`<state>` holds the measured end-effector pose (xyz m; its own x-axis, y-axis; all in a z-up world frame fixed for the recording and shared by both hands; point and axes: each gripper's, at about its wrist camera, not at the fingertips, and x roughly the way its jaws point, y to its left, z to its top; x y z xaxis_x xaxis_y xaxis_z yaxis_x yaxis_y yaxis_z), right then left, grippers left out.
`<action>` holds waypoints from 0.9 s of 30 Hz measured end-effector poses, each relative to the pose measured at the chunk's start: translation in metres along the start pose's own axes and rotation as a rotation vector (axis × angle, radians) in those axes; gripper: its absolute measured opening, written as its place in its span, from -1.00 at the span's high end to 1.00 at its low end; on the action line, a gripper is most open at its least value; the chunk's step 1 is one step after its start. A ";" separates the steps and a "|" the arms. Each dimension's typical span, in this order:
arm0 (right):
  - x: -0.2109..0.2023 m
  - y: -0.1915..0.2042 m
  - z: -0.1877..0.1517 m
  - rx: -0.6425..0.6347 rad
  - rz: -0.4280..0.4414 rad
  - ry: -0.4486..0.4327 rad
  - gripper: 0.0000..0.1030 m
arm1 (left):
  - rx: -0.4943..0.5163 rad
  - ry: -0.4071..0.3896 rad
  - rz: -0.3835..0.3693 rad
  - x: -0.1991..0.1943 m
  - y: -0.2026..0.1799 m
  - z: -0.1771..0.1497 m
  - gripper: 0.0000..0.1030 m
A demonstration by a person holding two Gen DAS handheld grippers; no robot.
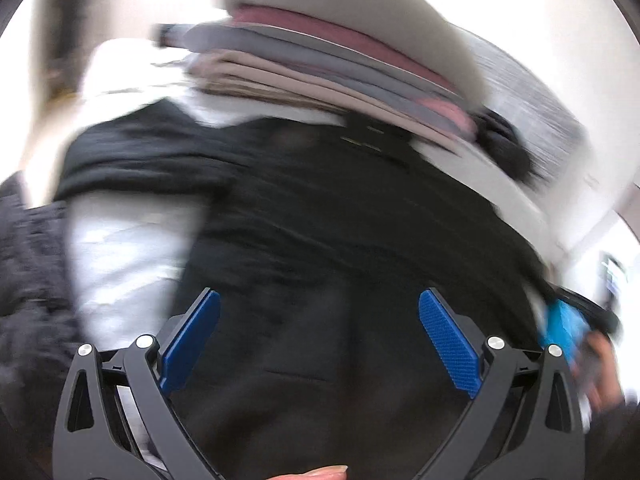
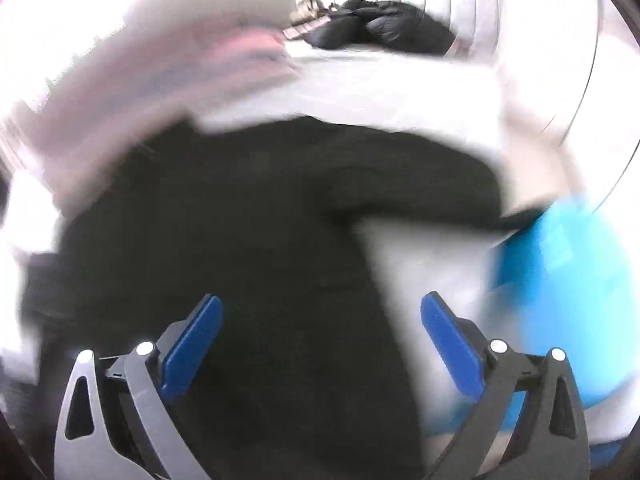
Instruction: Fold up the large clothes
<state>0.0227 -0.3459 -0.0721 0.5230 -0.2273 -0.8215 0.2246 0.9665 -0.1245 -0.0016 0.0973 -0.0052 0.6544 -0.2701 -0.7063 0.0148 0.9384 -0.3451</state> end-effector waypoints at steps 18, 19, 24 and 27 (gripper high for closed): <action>-0.106 0.080 -0.228 -0.680 0.438 0.407 -0.86 | 0.285 0.277 0.140 -0.004 0.014 -0.120 -0.86; -0.117 0.073 -0.239 -0.678 0.484 0.423 -0.86 | 0.301 0.280 0.140 -0.011 0.016 -0.127 -0.86; -0.168 0.036 -0.217 -0.437 0.709 0.259 -0.86 | 0.311 0.242 0.055 -0.052 0.004 -0.121 -0.86; -0.176 0.041 -0.166 -0.259 0.771 0.115 -0.87 | 0.286 0.149 0.002 -0.082 -0.013 -0.093 -0.86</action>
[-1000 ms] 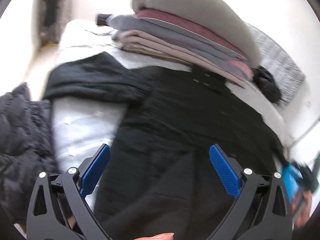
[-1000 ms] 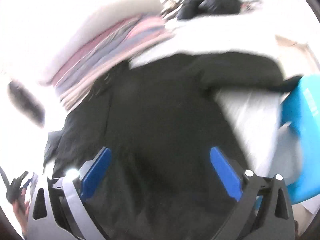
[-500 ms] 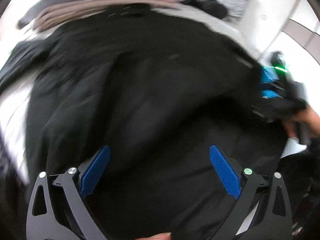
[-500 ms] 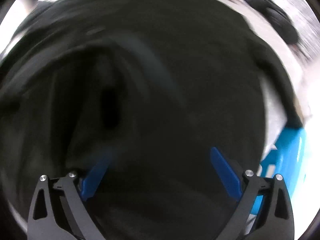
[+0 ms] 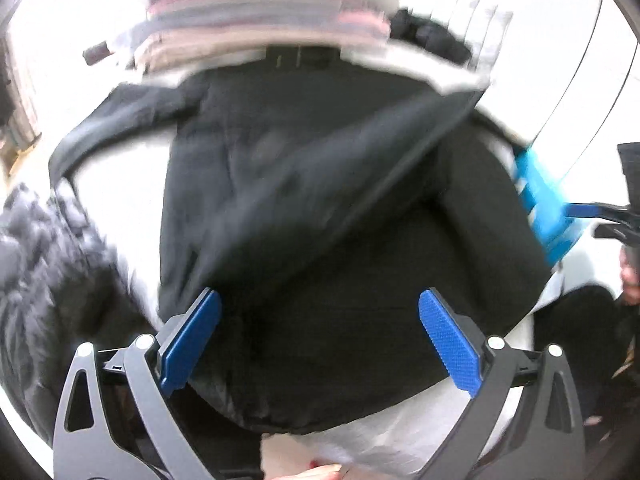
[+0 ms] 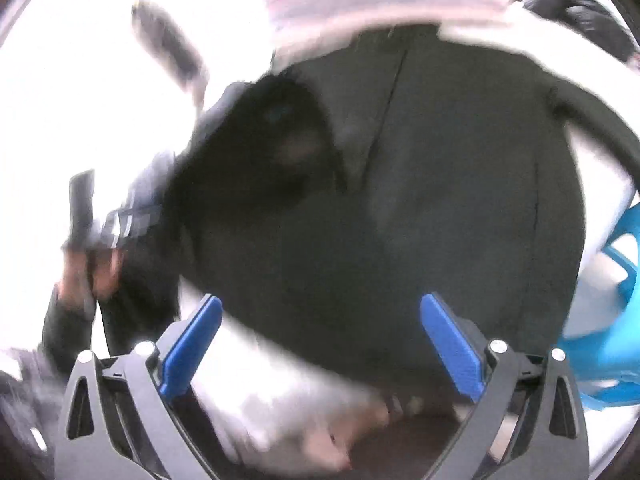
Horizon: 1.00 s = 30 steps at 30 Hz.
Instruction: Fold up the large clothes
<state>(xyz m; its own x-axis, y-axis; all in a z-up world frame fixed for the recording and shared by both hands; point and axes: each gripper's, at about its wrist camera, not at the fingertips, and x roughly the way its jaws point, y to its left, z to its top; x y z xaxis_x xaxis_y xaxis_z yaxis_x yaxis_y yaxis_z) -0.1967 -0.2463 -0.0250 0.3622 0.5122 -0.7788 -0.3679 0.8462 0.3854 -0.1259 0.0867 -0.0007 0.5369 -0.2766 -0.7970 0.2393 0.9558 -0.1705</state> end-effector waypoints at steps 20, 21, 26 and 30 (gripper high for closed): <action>0.245 -0.070 0.154 0.412 0.498 0.200 -0.87 | -0.503 0.167 -0.011 0.157 0.099 0.147 -0.86; 0.241 -0.062 0.148 0.395 0.542 0.212 -0.87 | -0.509 0.205 -0.016 0.167 0.099 0.139 -0.86; 0.192 -0.016 0.099 0.149 0.704 0.307 -0.87 | -0.465 0.358 -0.167 0.188 0.087 0.106 -0.86; 0.157 -0.001 0.047 0.008 0.643 0.370 -0.88 | -0.163 0.484 -0.303 0.152 0.036 0.067 -0.86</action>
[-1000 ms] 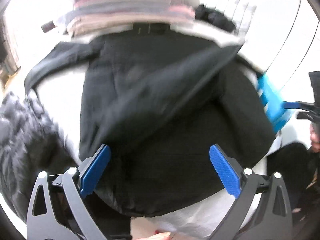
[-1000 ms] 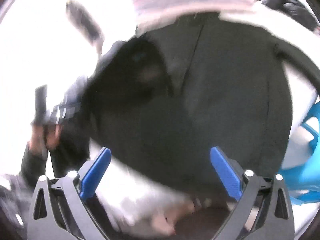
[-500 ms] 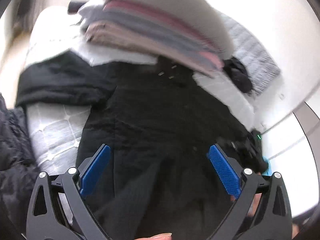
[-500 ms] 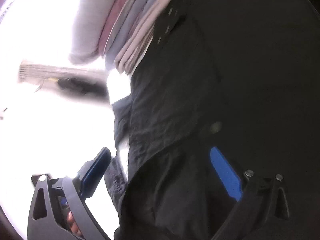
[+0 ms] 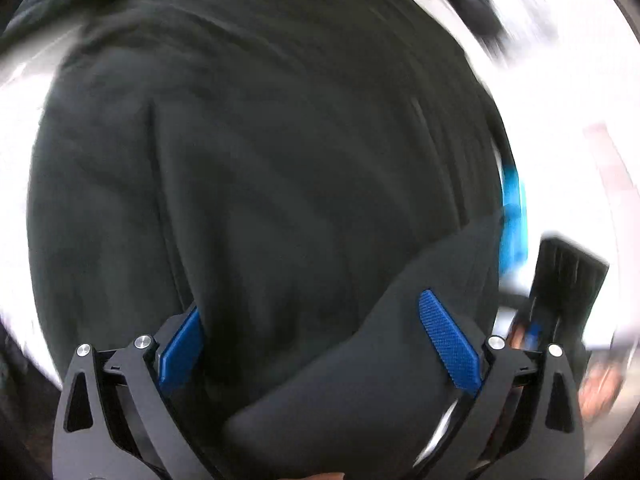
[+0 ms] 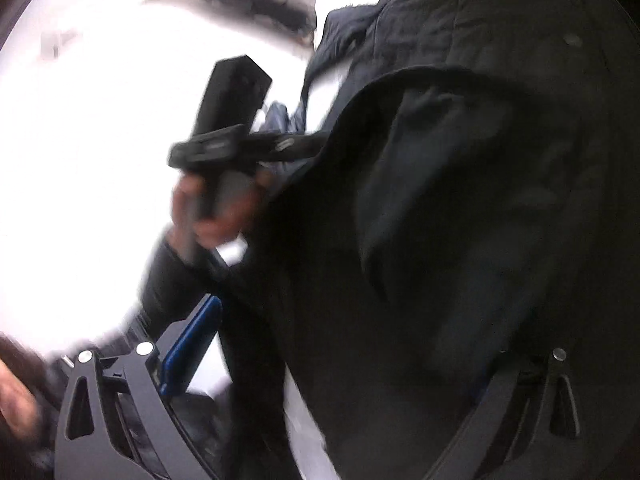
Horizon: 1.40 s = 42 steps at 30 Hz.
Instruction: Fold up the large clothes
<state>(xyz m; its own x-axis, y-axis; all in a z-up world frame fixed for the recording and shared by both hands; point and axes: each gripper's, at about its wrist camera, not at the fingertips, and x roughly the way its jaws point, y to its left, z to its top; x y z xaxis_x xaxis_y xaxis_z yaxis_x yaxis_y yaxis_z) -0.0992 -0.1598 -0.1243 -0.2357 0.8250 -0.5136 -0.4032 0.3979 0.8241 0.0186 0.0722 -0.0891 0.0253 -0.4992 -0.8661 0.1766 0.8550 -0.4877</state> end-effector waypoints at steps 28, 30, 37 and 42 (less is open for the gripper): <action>-0.075 0.048 -0.078 0.067 -0.551 -0.402 -0.87 | 0.311 -0.302 0.385 -0.010 -0.088 -0.121 -0.86; -0.110 0.034 -0.089 0.117 -0.692 -0.466 -0.87 | 0.302 -0.351 0.390 -0.021 -0.099 -0.112 -0.86; -0.215 -0.029 -0.127 0.314 -0.613 -0.834 -0.87 | 0.153 -0.464 0.276 -0.014 -0.124 -0.031 -0.86; -0.272 -0.111 -0.135 0.594 -0.329 -1.044 -0.87 | 0.123 -0.436 0.283 0.030 -0.142 0.030 -0.86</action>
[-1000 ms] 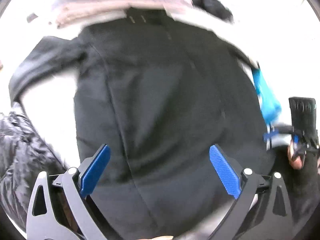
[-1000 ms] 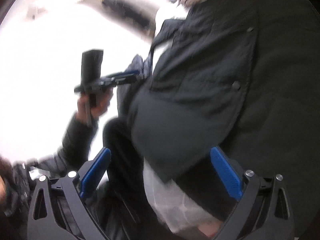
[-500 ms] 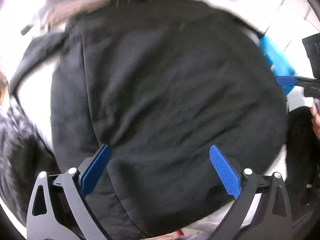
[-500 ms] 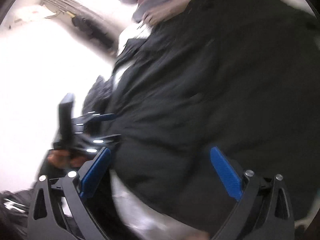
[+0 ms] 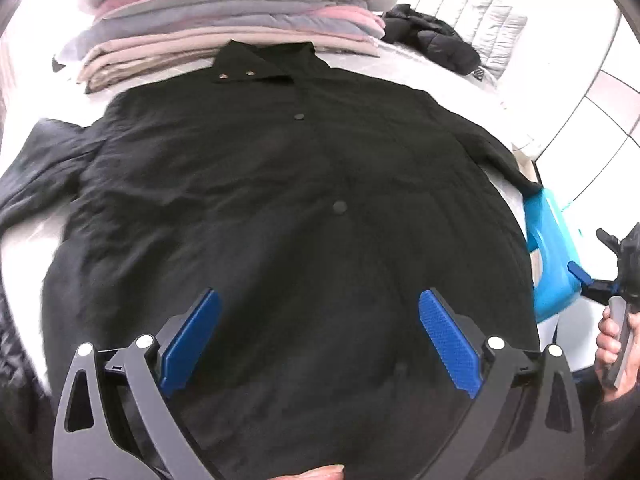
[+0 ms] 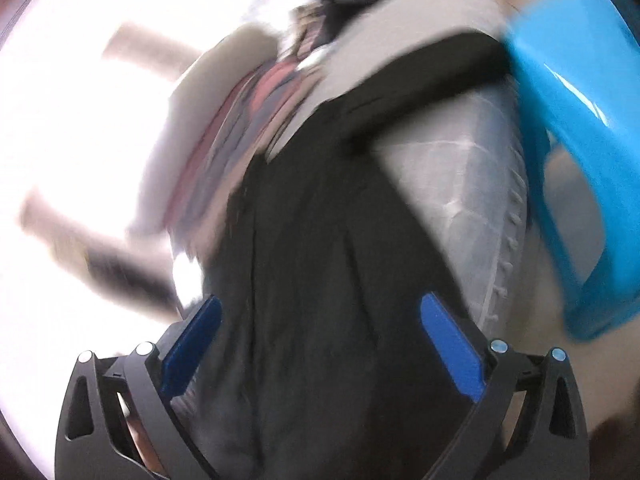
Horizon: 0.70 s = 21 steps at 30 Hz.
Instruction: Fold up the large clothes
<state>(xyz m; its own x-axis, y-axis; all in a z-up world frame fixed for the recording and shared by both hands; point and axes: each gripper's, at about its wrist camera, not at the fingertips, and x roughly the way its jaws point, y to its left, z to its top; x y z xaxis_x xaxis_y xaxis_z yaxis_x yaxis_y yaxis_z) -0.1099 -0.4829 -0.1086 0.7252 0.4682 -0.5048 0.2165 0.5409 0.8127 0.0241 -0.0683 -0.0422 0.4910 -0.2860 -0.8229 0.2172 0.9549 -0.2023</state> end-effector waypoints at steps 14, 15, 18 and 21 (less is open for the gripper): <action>0.044 -0.068 0.168 0.484 -0.117 -0.372 -0.87 | -0.029 0.083 -0.038 0.047 0.009 0.009 -0.86; 0.049 -0.071 0.174 0.500 -0.146 -0.381 -0.87 | -0.031 0.086 -0.041 0.047 0.011 0.009 -0.86; 0.068 -0.084 0.195 0.541 -0.210 -0.404 -0.87 | -0.031 0.094 -0.037 0.046 0.016 0.010 -0.86; 0.086 -0.093 0.205 0.583 -0.276 -0.438 -0.87 | -0.037 0.106 -0.042 0.045 0.021 0.010 -0.86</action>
<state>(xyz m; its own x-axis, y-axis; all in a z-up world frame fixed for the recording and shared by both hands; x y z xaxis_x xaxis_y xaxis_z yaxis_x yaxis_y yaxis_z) 0.0659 -0.6363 -0.1680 0.7611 -0.0143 -0.6485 0.6471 0.0866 0.7575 0.0593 -0.0616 -0.0782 0.3896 -0.3180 -0.8643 0.2033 0.9451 -0.2560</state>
